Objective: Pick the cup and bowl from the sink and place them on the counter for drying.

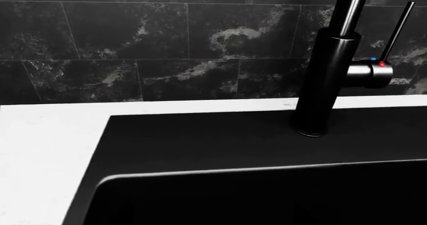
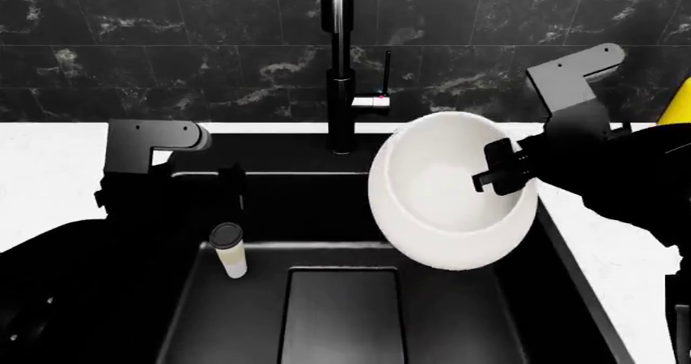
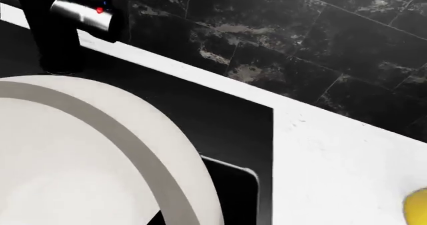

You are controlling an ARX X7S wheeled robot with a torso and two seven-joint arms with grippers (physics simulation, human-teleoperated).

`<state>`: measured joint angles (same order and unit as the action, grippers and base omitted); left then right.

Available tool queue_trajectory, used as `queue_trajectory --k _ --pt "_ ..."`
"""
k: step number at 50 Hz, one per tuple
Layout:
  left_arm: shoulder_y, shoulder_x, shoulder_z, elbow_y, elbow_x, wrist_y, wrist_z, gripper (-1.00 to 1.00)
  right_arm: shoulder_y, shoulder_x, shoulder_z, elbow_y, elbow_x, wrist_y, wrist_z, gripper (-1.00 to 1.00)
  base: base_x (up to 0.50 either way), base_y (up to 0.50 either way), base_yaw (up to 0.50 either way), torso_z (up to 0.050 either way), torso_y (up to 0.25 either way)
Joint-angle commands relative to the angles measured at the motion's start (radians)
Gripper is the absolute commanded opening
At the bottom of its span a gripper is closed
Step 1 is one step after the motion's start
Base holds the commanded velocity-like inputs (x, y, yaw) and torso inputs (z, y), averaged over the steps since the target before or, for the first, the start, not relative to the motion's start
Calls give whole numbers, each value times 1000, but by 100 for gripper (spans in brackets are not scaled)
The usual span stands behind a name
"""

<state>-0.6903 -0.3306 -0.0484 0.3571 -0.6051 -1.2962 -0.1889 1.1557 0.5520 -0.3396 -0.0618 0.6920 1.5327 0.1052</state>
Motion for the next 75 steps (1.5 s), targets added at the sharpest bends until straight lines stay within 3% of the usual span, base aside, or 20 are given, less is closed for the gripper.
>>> queue_trajectory --k 1,9,26,33,42,58,69,75 --pt "30 5 -31 -5 -27 37 19 100 3 104 148 -18 119 16 221 -100 0 0 0 0 0" --pt "35 5 -36 -3 -32 39 15 100 -27 178 198 -18 158 34 333 -100 0 0 0 0 0" --pt "49 0 -36 -4 -38 52 12 100 -88 433 236 8 539 26 633 -100 0 0 0 0 0" --pt "66 1 -36 -11 -36 69 13 100 -232 497 374 29 605 -46 698 -100 0 0 0 0 0" --pt "75 -9 -25 -12 -27 89 13 100 -349 553 459 65 597 -101 717 -100 0 0 0 0 0" --pt "84 -12 -22 -15 -33 95 11 100 -369 684 365 101 546 -64 669 -100 0 0 0 0 0" --pt "86 -15 -21 -15 -39 92 6 100 -323 696 252 127 511 -49 623 -100 0 0 0 0 0" --pt "94 -18 -21 -10 -43 93 6 100 -394 686 266 131 523 -93 619 -100 0 0 0 0 0"
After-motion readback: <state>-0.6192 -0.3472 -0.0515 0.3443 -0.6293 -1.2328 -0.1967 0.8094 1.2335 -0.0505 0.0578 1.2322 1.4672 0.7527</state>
